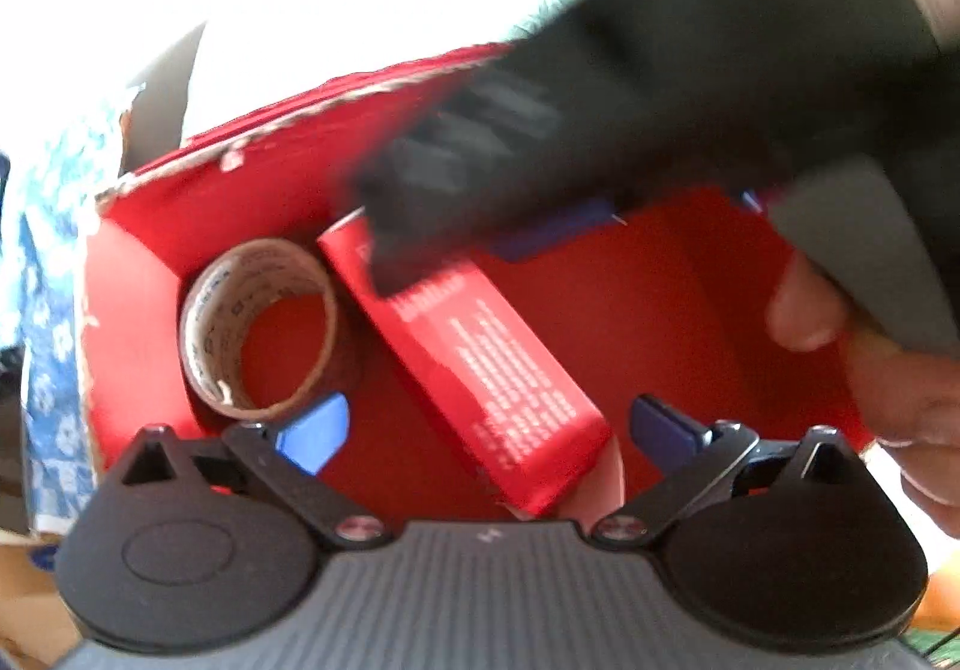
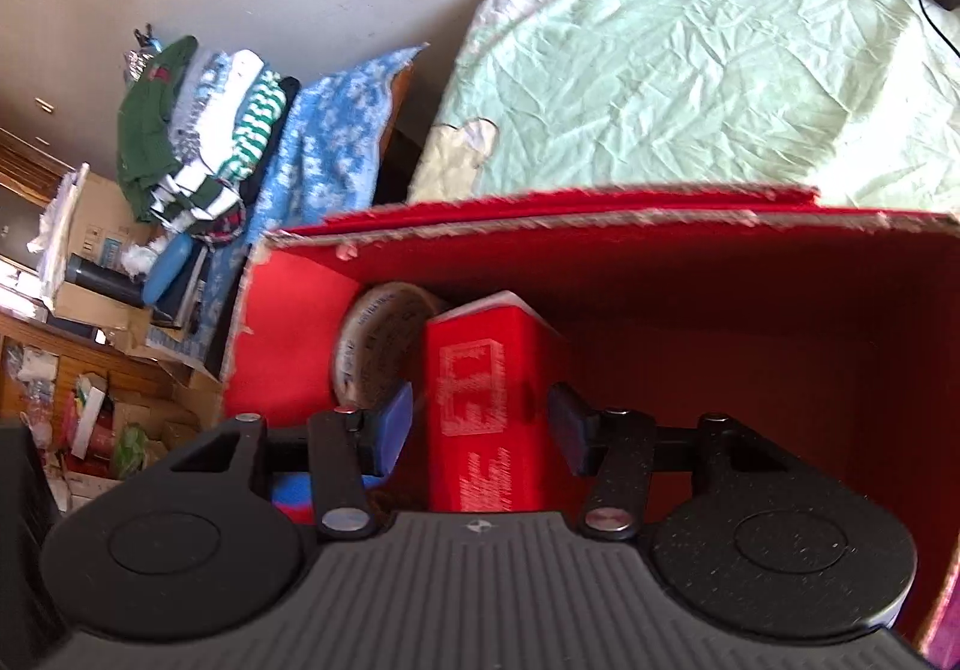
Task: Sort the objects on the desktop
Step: 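Lower the red carton into the box and open both tools, then move the right tool to the orange gourd and grasp its neck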
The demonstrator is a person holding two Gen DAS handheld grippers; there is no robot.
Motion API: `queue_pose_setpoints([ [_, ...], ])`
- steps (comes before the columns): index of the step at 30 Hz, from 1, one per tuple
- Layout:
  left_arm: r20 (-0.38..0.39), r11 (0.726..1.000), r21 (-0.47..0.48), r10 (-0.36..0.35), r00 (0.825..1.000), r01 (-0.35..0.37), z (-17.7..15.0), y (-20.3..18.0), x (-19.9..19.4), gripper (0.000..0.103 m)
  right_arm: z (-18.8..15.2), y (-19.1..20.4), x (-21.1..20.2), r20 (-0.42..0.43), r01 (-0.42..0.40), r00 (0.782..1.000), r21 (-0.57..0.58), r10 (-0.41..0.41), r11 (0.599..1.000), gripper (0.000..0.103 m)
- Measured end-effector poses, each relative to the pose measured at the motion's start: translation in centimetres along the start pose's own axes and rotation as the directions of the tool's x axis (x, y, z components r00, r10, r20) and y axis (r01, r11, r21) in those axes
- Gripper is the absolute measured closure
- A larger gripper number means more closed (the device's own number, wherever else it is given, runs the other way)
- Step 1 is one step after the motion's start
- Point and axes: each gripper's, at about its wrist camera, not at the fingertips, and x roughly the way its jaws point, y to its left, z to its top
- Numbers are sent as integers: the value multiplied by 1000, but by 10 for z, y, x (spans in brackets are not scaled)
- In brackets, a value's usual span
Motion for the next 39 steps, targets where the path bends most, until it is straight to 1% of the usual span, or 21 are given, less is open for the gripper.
queue_pose_setpoints([
  [3, 13, 997, -65, -40, 999, 41, -3, 25, -10, 4, -3, -4, 1, -19, 9, 1000, 0, -9, 1000, 49],
  [5, 32, 993, -87, -74, 997, 77, -8, 38, -20, 9, -5, -6, 1, -27, 27, 999, -4, -27, 1000, 48],
  [7, 43, 992, -80, -93, 995, 96, -13, 42, -29, 16, -8, -8, 1, -43, 19, 999, 7, -19, 1000, 48],
  [8, 47, 992, -73, -97, 994, 100, -13, 30, -29, 18, -9, -9, 1, -52, 16, 999, 12, -15, 1000, 48],
  [9, 52, 993, -64, -96, 994, 100, -14, 29, -31, 20, -10, -10, 1, -60, 13, 998, 17, -11, 1000, 48],
  [12, 65, 995, -26, -92, 994, 94, -20, 14, -13, 20, -16, -8, 5, -99, 34, 995, 21, -31, 999, 46],
  [13, 66, 996, -12, -87, 994, 87, -23, 18, -9, 20, -18, -9, 8, -114, 24, 993, 35, -20, 999, 43],
  [14, 69, 996, -3, -86, 994, 87, -19, 31, 2, 20, -20, -9, 10, -128, 15, 992, 48, -8, 999, 42],
  [17, 79, 995, 5, -102, 992, 102, -23, 24, -2, 19, -25, -10, 15, -151, -7, 988, 87, 20, 996, 43],
  [19, 74, 995, 6, -98, 992, 98, -21, 24, 4, 19, -24, -11, 16, -132, -38, 990, 127, 54, 991, 51],
  [23, 57, 996, 0, -93, 994, 93, -17, 21, 16, 19, -23, -14, 26, -96, -79, 990, 208, 101, 975, 51],
  [26, 57, 996, -3, -85, 995, 85, -15, 19, 18, 19, -23, -12, 24, -57, -72, 995, 210, 86, 975, 50],
  [29, 65, 996, -2, -85, 994, 85, -17, 18, 14, 19, -24, -9, 13, -35, -47, 998, 168, 53, 985, 50],
  [31, 87, 998, 9, -58, 994, 58, -21, 16, 6, 19, -28, -7, 0, -4, -50, 999, 144, 51, 988, 47],
  [34, 148, 1000, 22, -15, 989, 12, -30, 12, -12, 19, -39, -1, -31, 89, -39, 996, 89, 31, 995, 49],
  [35, 182, 1000, 30, 0, 983, -5, -35, 10, -21, 19, -45, 2, -43, 122, -30, 992, 69, 21, 997, 49],
  [37, 256, 998, 48, 26, 966, -40, -49, 6, -43, 16, -62, 10, -67, 178, -36, 983, 14, 33, 999, 50],
  [39, 318, 997, 57, 30, 948, -51, -69, 2, -62, 15, -80, 17, -90, 229, -35, 972, -45, 45, 998, 51],
])
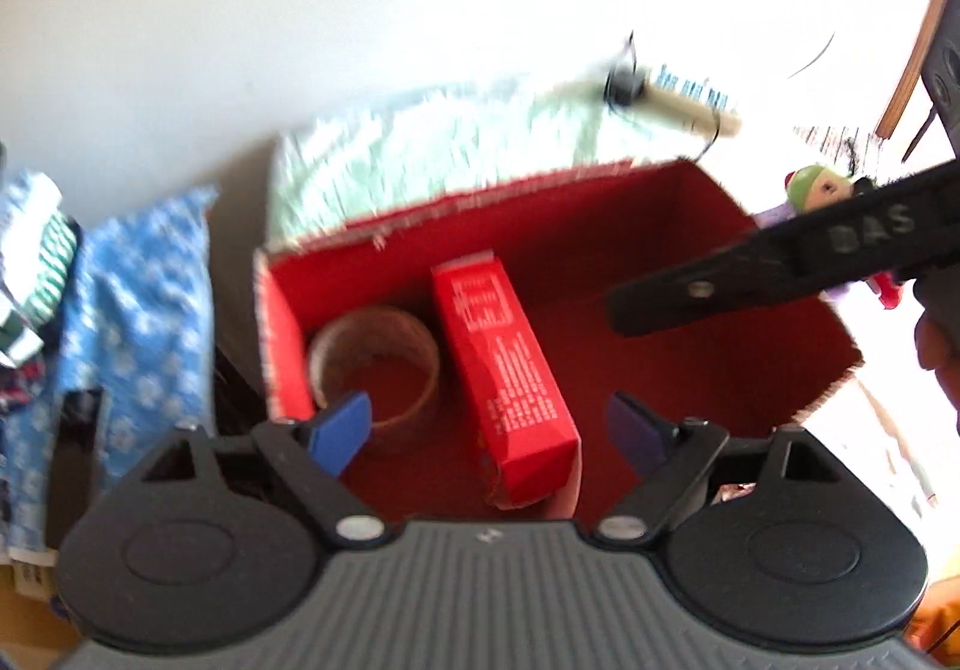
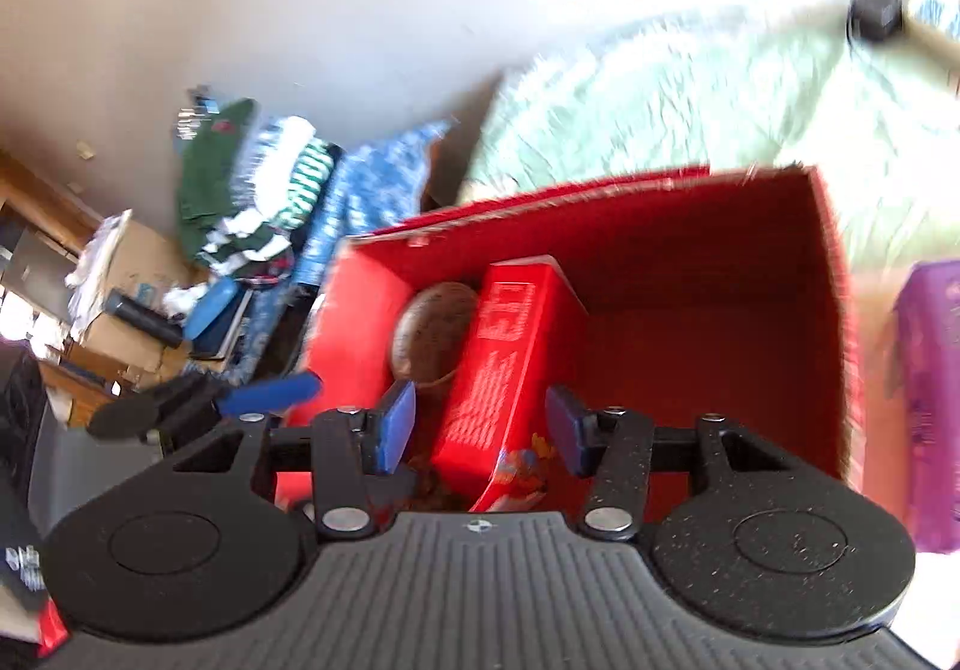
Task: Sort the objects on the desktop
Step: 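Move the right tool to the orange gourd and grasp its neck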
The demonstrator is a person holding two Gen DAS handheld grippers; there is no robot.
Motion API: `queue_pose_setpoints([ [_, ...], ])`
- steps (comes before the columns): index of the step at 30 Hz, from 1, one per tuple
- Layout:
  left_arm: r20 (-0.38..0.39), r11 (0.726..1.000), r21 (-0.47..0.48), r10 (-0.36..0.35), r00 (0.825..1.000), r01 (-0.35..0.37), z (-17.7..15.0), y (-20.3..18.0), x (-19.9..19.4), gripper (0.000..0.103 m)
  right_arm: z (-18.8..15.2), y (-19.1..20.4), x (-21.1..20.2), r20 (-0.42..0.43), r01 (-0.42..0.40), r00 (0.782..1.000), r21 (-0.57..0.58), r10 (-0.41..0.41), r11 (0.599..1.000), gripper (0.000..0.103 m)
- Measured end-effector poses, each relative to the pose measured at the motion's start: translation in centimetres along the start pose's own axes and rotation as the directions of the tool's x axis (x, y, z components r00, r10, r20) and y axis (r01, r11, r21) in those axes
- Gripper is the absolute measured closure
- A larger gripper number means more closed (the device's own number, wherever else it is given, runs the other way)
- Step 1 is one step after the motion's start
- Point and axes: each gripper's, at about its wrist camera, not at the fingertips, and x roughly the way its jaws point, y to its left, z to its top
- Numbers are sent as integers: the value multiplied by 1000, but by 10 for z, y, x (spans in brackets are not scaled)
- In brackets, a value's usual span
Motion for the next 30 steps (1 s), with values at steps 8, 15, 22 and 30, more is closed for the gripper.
queue_pose_setpoints([
  [8, 53, 997, -36, -66, 996, 68, -66, -34, -52, 4, -57, 16, -50, 75, -42, 996, -158, 55, 987, 53],
  [15, -85, 995, -84, -63, 994, 56, -111, -78, -10, 23, -100, 14, -21, -49, -3, 999, -196, -7, 981, 53],
  [22, -135, 988, -135, -93, 986, 75, -126, -94, 18, 34, -115, -7, 6, -165, -16, 986, -77, 3, 997, 62],
  [30, -148, 981, -177, -109, 983, 83, -130, -98, 40, 54, -126, -10, 25, -246, 55, 966, -89, -76, 994, 62],
])
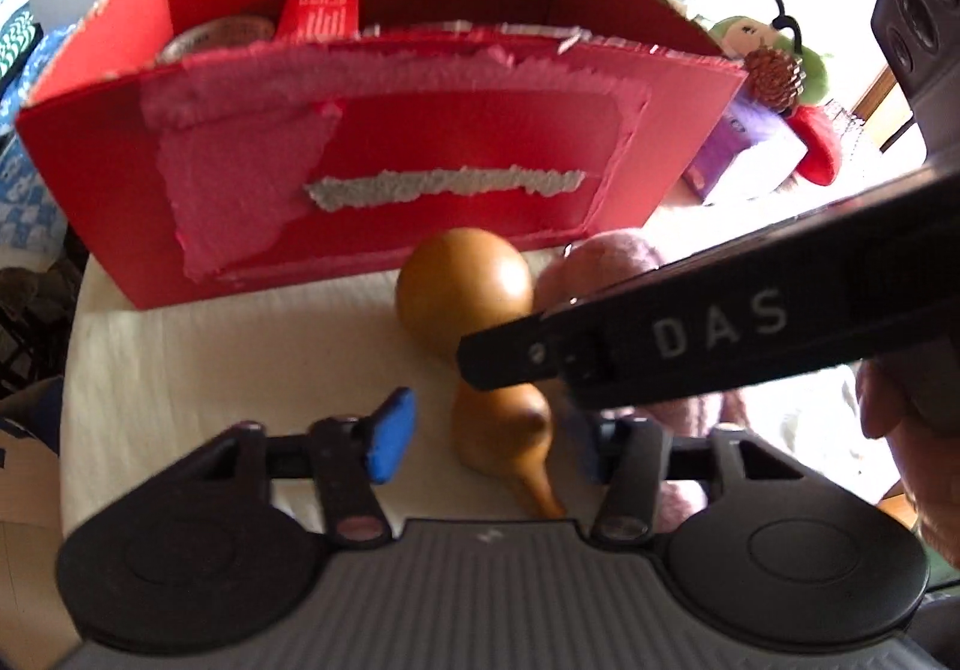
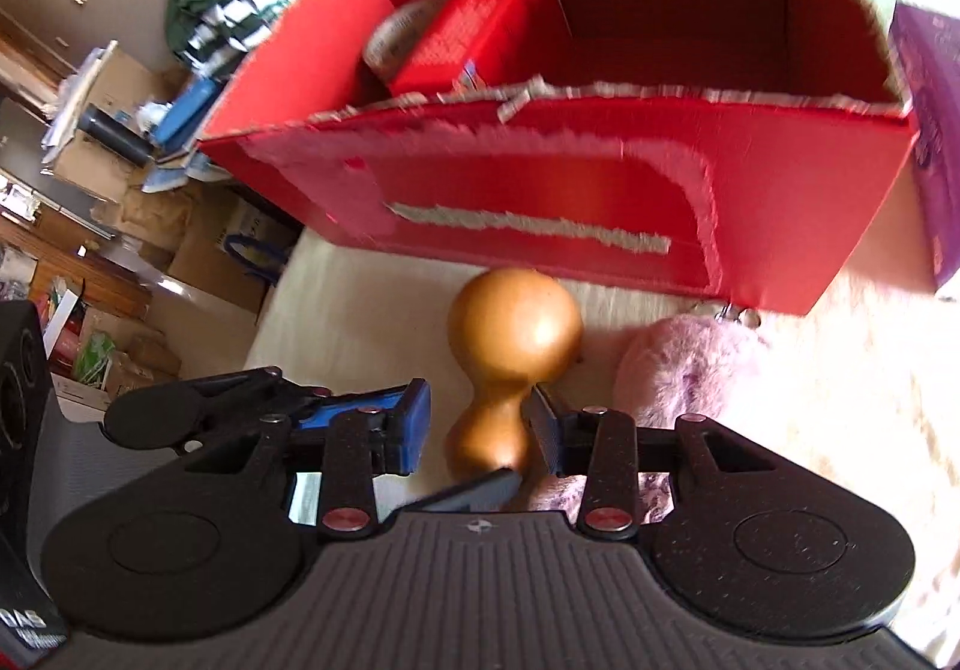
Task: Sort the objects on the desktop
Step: 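Move the right tool to the orange gourd and grasp its neck, then lift the gourd with the right tool over the red box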
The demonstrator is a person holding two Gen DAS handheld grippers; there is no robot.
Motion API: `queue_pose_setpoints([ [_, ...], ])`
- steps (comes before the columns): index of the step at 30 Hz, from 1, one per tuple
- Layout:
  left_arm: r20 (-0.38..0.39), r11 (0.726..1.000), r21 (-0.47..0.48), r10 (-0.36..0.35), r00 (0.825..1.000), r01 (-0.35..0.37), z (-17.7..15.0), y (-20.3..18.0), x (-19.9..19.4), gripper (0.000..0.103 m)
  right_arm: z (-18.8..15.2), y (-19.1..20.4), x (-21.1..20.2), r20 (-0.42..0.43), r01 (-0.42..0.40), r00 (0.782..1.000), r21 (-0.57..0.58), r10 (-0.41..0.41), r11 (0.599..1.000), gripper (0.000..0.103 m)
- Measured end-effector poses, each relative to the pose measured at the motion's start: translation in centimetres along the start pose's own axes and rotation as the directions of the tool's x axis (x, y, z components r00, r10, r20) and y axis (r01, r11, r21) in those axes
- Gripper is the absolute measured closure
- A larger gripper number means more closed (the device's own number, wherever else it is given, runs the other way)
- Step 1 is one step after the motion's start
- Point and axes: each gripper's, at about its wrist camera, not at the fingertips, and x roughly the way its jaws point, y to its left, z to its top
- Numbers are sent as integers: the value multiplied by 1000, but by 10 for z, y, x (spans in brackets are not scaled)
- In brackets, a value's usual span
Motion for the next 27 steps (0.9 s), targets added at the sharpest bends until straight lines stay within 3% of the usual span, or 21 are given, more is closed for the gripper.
queue_pose_setpoints([
  [3, -9, 1000, -18, -18, 1000, 18, -1, 2, 6, 63, -1, 0, 12, -30, 7, 1000, 16, -7, 1000, 65],
  [16, -13, 999, 28, -24, 1000, 24, -5, -2, 8, 64, -11, -6, 19, -30, -23, 999, 83, 25, 996, 68],
  [27, 136, 982, 190, -36, 990, 10, 2, -33, -70, 64, -23, 12, -50, 117, -112, 987, 13, 110, 994, 68],
])
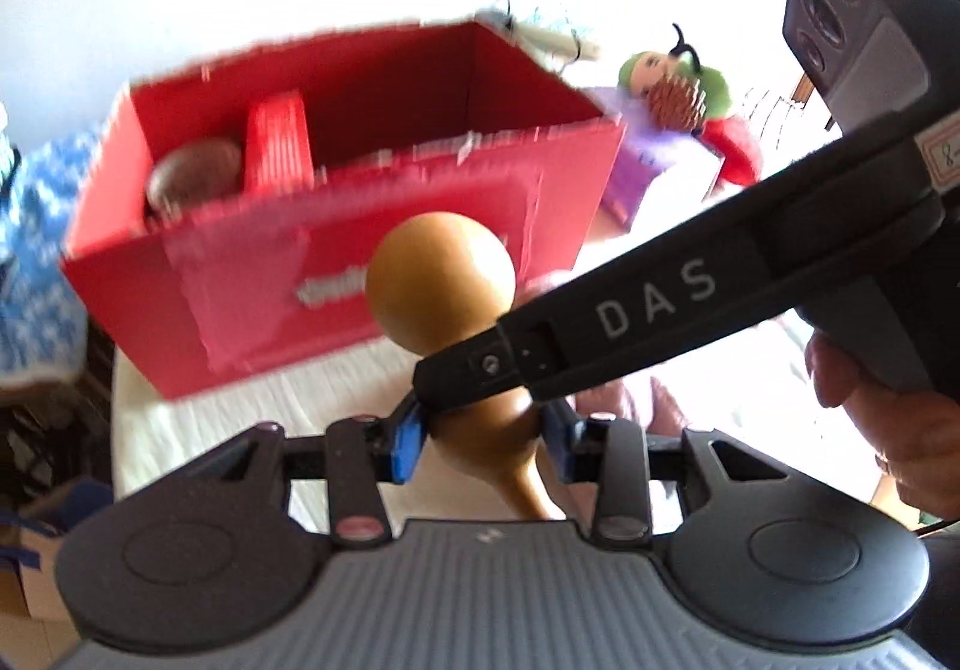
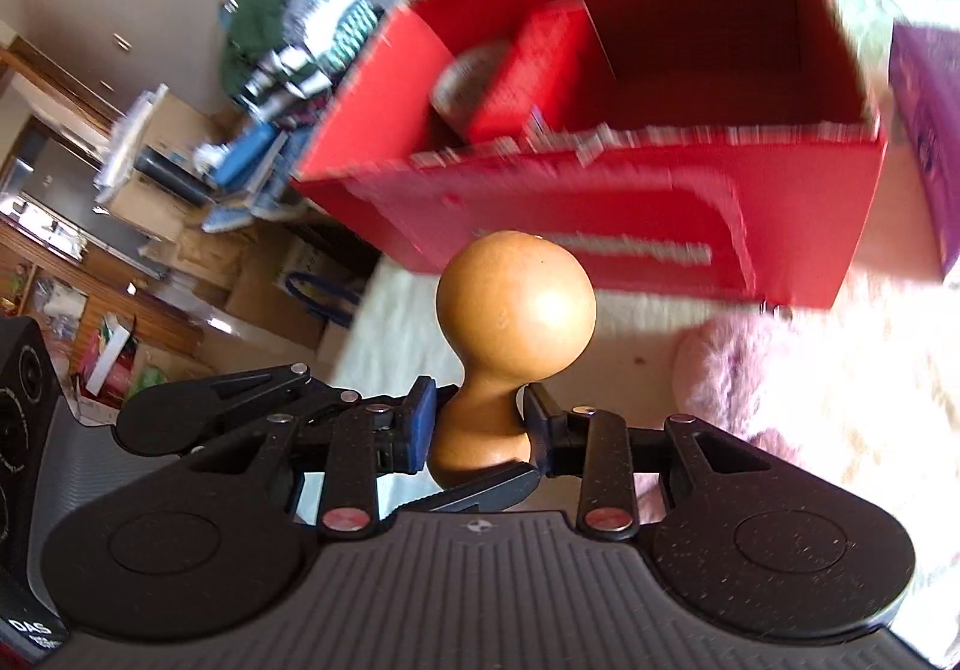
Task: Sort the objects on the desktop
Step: 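Lift the gourd with the right tool over the red box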
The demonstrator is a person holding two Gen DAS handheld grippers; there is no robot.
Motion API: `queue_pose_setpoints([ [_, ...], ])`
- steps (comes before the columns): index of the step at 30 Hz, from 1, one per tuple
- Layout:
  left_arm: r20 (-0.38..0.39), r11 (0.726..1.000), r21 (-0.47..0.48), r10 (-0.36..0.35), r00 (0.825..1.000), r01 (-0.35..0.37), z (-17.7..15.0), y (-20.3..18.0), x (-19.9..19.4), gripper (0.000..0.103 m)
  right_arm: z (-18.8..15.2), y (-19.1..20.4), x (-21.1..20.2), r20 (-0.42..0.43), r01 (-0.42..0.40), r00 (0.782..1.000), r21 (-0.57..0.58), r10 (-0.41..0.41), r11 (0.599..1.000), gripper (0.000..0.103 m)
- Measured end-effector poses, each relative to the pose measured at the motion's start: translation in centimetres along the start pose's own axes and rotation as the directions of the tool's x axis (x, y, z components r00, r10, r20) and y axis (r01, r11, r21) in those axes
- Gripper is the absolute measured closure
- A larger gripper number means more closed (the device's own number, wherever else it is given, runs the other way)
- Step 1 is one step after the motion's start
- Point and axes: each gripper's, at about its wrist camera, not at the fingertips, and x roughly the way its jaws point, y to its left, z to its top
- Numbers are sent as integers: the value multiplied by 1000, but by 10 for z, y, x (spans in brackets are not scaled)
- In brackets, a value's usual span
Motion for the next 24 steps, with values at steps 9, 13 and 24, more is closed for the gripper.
queue_pose_setpoints([
  [9, 156, 999, 49, -1, 988, -7, 41, 1, -42, 64, 33, 23, -31, 157, -41, 986, -36, 47, 998, 68],
  [13, 183, 997, 74, -7, 983, -7, 73, 10, -39, 63, 60, 24, -33, 215, -27, 976, -22, 31, 999, 69],
  [24, 69, 997, 73, -23, 997, 18, 154, 51, 40, 62, 145, -14, 5, 222, 55, 972, 122, -81, 991, 69],
])
